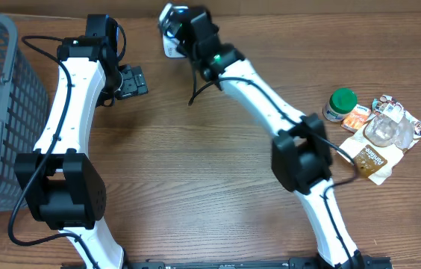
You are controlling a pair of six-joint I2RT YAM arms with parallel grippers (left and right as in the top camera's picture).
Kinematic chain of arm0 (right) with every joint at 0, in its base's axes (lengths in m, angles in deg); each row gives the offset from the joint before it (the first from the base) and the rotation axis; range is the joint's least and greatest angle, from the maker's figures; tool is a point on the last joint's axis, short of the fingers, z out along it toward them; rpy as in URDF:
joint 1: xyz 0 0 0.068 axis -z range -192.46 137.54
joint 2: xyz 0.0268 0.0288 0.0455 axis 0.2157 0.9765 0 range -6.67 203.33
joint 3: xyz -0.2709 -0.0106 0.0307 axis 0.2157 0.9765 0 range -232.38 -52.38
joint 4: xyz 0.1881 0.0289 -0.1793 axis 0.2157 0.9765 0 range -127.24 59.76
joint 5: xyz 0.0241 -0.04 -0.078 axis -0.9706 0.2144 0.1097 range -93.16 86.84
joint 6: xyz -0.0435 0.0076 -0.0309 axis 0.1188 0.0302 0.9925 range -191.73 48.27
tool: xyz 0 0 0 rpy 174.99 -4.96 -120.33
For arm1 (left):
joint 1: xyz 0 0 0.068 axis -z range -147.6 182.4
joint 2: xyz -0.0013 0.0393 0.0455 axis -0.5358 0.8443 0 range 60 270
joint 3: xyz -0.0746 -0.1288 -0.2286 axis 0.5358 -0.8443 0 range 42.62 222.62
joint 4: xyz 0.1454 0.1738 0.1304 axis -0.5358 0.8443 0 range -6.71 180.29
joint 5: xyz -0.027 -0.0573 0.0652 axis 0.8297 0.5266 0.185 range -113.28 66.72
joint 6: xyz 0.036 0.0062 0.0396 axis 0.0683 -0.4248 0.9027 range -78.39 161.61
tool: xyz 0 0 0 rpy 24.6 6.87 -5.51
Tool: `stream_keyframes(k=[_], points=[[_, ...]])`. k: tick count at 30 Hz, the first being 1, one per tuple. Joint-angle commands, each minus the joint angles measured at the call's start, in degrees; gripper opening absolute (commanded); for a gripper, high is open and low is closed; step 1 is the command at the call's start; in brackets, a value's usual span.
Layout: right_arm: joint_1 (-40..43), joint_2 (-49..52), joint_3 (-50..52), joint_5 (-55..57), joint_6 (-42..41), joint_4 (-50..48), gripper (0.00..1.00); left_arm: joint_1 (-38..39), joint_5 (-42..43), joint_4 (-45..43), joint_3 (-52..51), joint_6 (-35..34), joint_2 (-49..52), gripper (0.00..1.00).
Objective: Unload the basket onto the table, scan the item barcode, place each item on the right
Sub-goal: 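Hold the tissue pack in front of the scanner window, then carry the tissue pack right and release it beside the jar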
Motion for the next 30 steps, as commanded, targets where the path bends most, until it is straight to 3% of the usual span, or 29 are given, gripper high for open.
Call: stream_keyframes(k=[1, 8, 11, 20, 30], points=[[1.1, -12.2, -0.4, -8.2, -11.4, 3.7, 0.04, 0.1, -0.7, 0.0, 0.5, 0.2, 0.2, 0.99], [5.0, -25.8, -0.4, -25.7, -40.1, 22.9, 0.04, 0.1, -0.7, 0.0, 0.5, 0.2, 0.2, 1.00], [8.1, -30.6, -0.4, -32.4, -46.1, 32.2, 0.04, 0.1, -0.7, 0.0, 0.5, 0.2, 0.2, 0.99], [22.6, -39.5, -0.4, -42.3, -48.2, 54.3, 0.04, 0.1, -0.7, 0.0, 0.5, 0.2, 0.2, 1.00], [41.8, -40.5, 0.1, -38.2, -45.7, 71.0, 0.04, 0.1, -0.7, 0.0, 0.5, 0.2, 0.2, 1.00]])
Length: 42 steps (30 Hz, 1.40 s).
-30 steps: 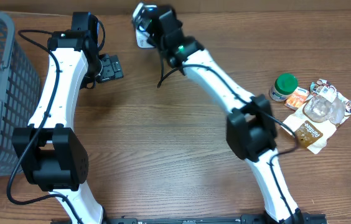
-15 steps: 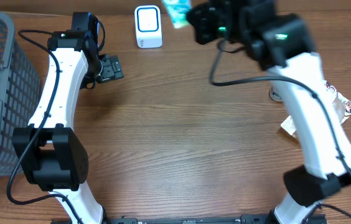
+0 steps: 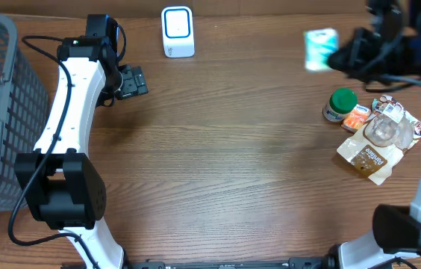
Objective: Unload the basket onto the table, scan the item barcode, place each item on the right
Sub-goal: 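Carry the tissue pack right and release it beside the jar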
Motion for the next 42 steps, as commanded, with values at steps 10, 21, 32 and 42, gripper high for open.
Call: stream_keyframes(k=[10, 21, 32, 42], points=[[18.3, -2.0, 14.3, 5.2, 1.5, -2.4, 0.04, 0.1, -0.7, 0.0, 0.5, 0.2, 0.2, 1.00], [20.1, -1.9, 43.6, 9.5, -4.8, -25.6, 0.04, 0.1, -0.7, 0.0, 0.5, 0.2, 0.2, 1.00], [20.0, -2.5, 42.0, -0.7, 3.3, -29.0, 0.84, 0.1, -0.7, 0.0, 0.5, 0.2, 0.2, 1.00], [11.7, -17.9, 31.2, -4.3, 9.2, -12.3, 0.89, 0.1, -0.7, 0.0, 0.5, 0.2, 0.2, 1.00]])
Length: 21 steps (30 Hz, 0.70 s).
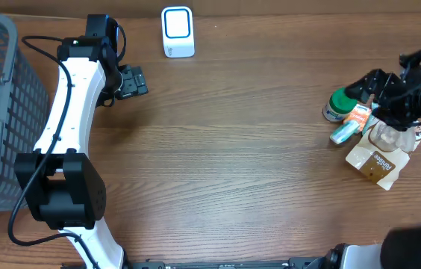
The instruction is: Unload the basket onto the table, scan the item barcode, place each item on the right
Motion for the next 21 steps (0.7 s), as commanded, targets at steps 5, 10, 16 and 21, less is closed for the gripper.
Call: stream_keyframes(k=[5, 10, 16, 21], points=[[-10.2, -18.9, -4.1, -2.0, 2.9, 6.3, 1.00, 0.1, -0.7, 0.0, 0.5, 0.2, 0.2, 0.99], [-14.3, -26.0, -4.1, -2.0, 2.9, 7.6, 1.00, 0.1, -0.7, 0.0, 0.5, 0.2, 0.2, 1.00], [-14.5, -30.0, -4.1, -0.6, 2.9, 7.6, 1.00, 0.1, -0.7, 0.0, 0.5, 0.2, 0.2, 0.99], [-14.5, -30.2, -4.0, 1.7, 2.9, 7.5, 1.00, 0.1, -0.7, 0.0, 0.5, 0.2, 0.2, 1.00]])
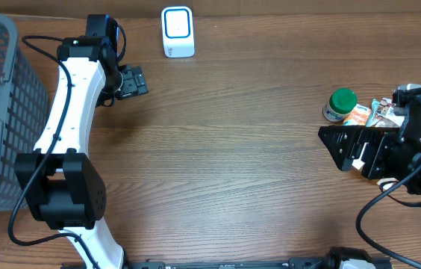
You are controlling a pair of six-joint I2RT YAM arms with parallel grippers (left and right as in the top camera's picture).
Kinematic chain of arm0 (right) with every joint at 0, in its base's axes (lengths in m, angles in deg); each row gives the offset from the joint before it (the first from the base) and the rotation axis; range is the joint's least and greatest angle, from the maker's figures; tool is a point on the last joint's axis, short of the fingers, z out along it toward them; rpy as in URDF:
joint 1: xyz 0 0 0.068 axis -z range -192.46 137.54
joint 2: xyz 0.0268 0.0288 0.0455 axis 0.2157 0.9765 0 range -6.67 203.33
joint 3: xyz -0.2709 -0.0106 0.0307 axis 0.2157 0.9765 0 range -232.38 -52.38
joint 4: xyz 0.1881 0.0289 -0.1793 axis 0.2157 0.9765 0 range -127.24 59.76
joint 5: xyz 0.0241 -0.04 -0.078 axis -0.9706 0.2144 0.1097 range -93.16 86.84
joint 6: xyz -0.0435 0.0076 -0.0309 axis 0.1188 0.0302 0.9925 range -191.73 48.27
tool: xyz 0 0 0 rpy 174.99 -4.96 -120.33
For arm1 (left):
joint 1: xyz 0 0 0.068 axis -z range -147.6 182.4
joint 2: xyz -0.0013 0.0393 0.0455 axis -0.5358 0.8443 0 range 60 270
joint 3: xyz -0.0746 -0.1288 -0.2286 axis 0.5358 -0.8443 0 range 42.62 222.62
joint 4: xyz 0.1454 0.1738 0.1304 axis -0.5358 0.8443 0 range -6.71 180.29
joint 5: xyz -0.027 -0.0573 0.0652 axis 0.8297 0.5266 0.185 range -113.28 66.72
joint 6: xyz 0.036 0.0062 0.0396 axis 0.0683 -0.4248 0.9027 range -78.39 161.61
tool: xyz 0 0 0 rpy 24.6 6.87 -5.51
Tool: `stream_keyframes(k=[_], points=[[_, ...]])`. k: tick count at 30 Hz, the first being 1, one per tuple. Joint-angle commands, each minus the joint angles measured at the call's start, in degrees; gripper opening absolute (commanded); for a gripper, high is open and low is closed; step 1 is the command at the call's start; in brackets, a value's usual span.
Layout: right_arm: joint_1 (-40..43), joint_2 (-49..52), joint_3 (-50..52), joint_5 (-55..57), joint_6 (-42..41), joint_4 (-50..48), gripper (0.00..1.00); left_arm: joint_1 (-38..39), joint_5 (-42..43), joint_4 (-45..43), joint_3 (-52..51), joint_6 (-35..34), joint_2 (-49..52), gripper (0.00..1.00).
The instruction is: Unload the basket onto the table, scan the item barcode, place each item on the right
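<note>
The white barcode scanner with a blue face stands at the far edge of the table. My right gripper hangs low over the left side of the item pile at the right, its jaws looking spread; a small white patch shows beneath it. The teal and white item is hidden. A green-lidded jar and an orange packet lie just beyond the gripper. My left gripper rests far left near the scanner, with nothing seen in it; its jaw state is unclear.
A grey mesh basket fills the left edge. Crinkled snack packets lie at the back of the pile, and a tan pouch edge peeks out under the right arm. The right arm's cable loops near the front right.
My right gripper has moved from behind the pile to a spot nearer the front, over the pile's left side. It now covers the place where the teal item lay. The left arm is unchanged.
First my right gripper was at the scanner at the far edge. Then it held a teal and white item in the air at the far right. Later that item lay beside the jar and the gripper stood over the pile. Now the gripper covers that spot.
</note>
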Motion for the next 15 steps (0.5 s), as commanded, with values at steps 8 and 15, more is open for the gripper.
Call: stream_keyframes(k=[8, 15], points=[[-3.6, -1.3, 3.7, 5.1, 1.2, -11.9, 1.00, 0.1, -0.7, 0.0, 0.5, 0.2, 0.2, 0.99], [-16.0, -9.9, 19.6, 18.2, 1.1, -31.9, 1.00, 0.1, -0.7, 0.0, 0.5, 0.2, 0.2, 1.00]])
